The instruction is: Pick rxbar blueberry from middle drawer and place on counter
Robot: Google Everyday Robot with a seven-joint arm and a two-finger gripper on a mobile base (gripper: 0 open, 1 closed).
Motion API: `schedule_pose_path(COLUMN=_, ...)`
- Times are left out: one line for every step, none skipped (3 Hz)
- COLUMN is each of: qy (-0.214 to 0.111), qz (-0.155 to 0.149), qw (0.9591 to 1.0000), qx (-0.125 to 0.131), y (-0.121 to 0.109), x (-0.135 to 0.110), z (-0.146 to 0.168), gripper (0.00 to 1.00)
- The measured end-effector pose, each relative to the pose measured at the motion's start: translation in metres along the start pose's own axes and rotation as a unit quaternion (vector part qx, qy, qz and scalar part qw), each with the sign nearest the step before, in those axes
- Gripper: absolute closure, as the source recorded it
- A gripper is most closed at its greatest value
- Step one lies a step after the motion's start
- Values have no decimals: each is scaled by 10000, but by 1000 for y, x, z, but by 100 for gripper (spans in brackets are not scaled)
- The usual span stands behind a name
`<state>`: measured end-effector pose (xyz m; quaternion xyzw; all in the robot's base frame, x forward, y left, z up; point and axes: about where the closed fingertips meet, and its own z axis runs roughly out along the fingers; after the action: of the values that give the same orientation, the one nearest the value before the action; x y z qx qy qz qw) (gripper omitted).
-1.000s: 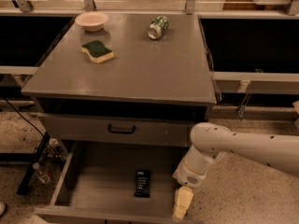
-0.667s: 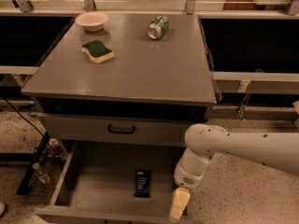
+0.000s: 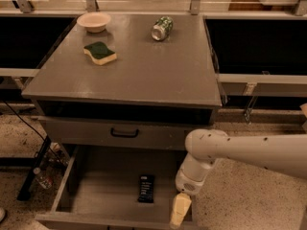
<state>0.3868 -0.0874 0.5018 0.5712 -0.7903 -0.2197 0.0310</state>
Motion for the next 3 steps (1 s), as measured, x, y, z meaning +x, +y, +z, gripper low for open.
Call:
schedule_pose_path(qy=-169, qz=-5, qw=9998, qx=-106, y=-11, x=-34, z=24, gripper=0)
schedule_pose_path(qy=-162, qz=20, qw=9998, qx=-70, y=-12, x=-34, z=25, gripper=0)
schedule_pose_path(qy=-104, qz=217, qw=9995, qx=218, y=-17, x=-38, z=29, gripper=0)
